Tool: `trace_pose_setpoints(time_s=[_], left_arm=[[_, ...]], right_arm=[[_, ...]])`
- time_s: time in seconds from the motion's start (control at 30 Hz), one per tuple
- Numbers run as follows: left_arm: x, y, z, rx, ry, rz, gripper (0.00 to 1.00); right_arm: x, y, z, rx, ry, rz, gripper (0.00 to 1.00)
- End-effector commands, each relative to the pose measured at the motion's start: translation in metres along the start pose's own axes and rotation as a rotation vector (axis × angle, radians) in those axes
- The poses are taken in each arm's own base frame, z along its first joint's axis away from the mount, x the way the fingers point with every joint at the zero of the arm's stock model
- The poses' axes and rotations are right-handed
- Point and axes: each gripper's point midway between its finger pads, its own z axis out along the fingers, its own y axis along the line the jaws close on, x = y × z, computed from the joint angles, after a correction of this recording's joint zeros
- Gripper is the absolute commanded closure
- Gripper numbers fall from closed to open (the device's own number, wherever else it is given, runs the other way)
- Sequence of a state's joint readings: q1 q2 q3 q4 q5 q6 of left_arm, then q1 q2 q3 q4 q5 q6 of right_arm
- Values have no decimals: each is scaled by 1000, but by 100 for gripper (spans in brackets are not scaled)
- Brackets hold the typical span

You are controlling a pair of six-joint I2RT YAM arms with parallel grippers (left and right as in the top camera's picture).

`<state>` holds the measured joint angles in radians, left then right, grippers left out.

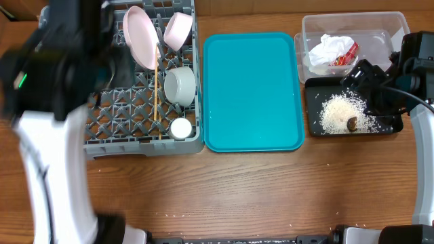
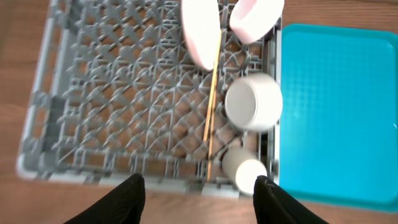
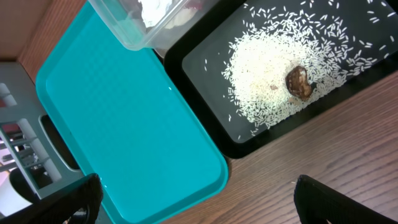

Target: Sort waste into correct bins and load items into the dishwasher

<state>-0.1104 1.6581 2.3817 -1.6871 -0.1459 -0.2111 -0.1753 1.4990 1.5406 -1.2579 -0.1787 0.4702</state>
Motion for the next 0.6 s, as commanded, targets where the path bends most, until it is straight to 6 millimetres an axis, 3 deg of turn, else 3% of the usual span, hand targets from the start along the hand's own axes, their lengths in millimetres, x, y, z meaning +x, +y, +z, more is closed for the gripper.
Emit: trace_pose_setpoints(time_s=[0.0, 0.1, 0.2, 0.23, 0.37, 0.57], left_arm=[[45, 12, -9, -9, 45, -42, 47], [73, 12, -3, 39, -49, -93, 41], [95, -2, 10, 175, -181, -102, 16], [104, -7, 14, 219, -216, -101, 0], [139, -13, 27, 286, -229, -94, 0], [156, -6, 48, 221, -136, -55, 0]], right_arm=[[-5, 2, -5, -6, -23, -9, 0], [-5, 2, -5, -6, -23, -9, 0], [-5, 2, -5, -6, -23, -9, 0], [-5, 2, -5, -6, -23, -9, 0], [-5, 2, -5, -6, -23, -9, 0], [-5, 2, -5, -6, -23, -9, 0]])
